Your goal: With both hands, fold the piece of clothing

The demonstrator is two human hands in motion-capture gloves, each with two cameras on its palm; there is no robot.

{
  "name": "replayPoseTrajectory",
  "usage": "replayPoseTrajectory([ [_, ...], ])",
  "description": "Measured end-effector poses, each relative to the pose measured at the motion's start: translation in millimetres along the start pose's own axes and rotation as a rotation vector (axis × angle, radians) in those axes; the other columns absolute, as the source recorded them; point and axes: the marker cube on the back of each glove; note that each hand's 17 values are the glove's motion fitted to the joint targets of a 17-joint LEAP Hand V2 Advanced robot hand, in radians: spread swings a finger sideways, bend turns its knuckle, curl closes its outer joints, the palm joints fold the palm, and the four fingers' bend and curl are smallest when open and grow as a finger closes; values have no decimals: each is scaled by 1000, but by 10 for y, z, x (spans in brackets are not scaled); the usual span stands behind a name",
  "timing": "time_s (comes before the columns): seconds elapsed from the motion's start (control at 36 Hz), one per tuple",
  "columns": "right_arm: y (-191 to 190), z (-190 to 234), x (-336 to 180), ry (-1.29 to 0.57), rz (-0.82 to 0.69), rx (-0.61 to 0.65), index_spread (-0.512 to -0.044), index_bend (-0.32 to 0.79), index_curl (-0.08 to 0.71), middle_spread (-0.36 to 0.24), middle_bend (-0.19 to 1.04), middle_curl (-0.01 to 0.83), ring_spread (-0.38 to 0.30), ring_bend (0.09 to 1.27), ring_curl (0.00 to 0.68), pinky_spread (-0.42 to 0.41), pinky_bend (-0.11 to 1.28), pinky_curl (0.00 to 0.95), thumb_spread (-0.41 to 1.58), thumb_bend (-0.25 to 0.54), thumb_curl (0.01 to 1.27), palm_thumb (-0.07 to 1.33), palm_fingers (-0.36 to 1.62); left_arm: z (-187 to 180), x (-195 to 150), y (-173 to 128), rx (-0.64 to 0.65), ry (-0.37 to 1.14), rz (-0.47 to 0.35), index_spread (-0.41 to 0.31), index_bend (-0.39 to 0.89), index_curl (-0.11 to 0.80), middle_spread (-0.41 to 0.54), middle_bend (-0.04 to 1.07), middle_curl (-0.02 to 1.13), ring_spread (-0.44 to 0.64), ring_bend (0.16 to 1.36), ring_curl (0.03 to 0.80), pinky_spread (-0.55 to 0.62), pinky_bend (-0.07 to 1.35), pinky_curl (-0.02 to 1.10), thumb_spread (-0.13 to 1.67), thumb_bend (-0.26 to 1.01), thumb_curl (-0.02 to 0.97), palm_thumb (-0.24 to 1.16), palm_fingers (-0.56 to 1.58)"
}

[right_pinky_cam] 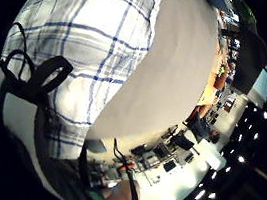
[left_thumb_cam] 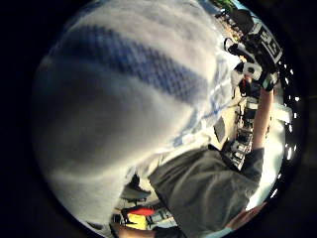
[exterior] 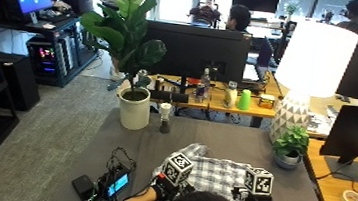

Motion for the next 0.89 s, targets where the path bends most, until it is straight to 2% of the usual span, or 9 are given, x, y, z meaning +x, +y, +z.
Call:
replayPoseTrajectory([
  [0.11, 259, -212, -119, 22, -34, -29, -257, 258, 459, -153, 354, 538, -241, 527, 490, -241, 443, 433, 398, 3, 647, 1090, 1287, -275, 59, 250, -49, 35, 43, -280, 210, 462, -315, 515, 552, -340, 784, 472, -347, 589, 486, 1637, 444, 431, 618, 1198],
  [0.22, 463, -749, -209, 66, -19, 45, -256, 271, 484, -157, 363, 547, -245, 537, 497, -248, 459, 440, 342, -14, 666, 1094, 1289, -775, -46, 341, -28, 33, 10, -282, 202, 480, -320, 518, 570, -342, 784, 480, -352, 588, 494, 1632, 469, 449, 608, 1198],
  [0.33, 399, -1296, -208, 76, 44, 154, -255, 273, 502, -158, 375, 554, -246, 546, 503, -255, 472, 445, 296, -19, 680, 1096, 1288, -1175, -303, 108, 43, 10, -98, -284, 196, 495, -323, 509, 585, -346, 787, 487, -358, 595, 500, 1625, 493, 467, 596, 1201],
  [0.42, 99, -1603, -101, 68, 122, 191, -255, 279, 516, -160, 384, 560, -246, 550, 506, -257, 473, 447, 267, -23, 689, 1091, 1288, -1343, -537, -241, 68, -6, -191, -284, 192, 505, -326, 511, 597, -347, 785, 490, -359, 591, 503, 1624, 510, 480, 586, 1202],
  [0.47, -166, -1692, -5, 49, 212, 156, -254, 277, 523, -161, 389, 562, -246, 556, 508, -259, 474, 448, 247, -23, 695, 1091, 1288, -1327, -689, -532, 48, -17, -240, -288, 190, 511, -327, 509, 604, -347, 785, 493, -365, 589, 503, 1622, 524, 489, 585, 1201],
  [0.53, -374, -1672, 49, 15, 335, 62, -253, 280, 532, -161, 396, 565, -246, 557, 510, -259, 475, 448, 231, -23, 700, 1092, 1287, -1231, -801, -788, 3, -27, -283, -289, 190, 516, -328, 507, 611, -348, 786, 496, -366, 583, 502, 1620, 534, 494, 577, 1198],
  [0.58, -472, -1602, -1, -10, 383, 19, -257, 284, 539, -162, 398, 567, -246, 561, 513, -258, 476, 449, 219, -23, 705, 1091, 1286, -1151, -814, -870, -56, -36, -331, -293, 190, 522, -329, 507, 618, -348, 788, 498, -364, 570, 499, 1619, 544, 501, 571, 1194],
  [0.78, -802, -1266, -129, 28, 317, 119, -258, 286, 562, -160, 414, 575, -243, 564, 517, -256, 473, 451, 188, -22, 719, 1090, 1267, -700, -779, -916, -274, -57, -450, -288, 181, 537, -327, 491, 638, -347, 775, 503, -364, 552, 496, 1621, 577, 521, 531, 1170],
  [0.89, -845, -1186, -20, 81, 366, 225, -265, 258, 566, -159, 391, 572, -242, 551, 516, -249, 466, 451, 235, -27, 727, 1076, 1156, -602, -911, -972, -196, -100, -496, -272, 138, 522, -320, 454, 631, -342, 734, 491, -351, 509, 484, 1607, 568, 506, 466, 1063],
])
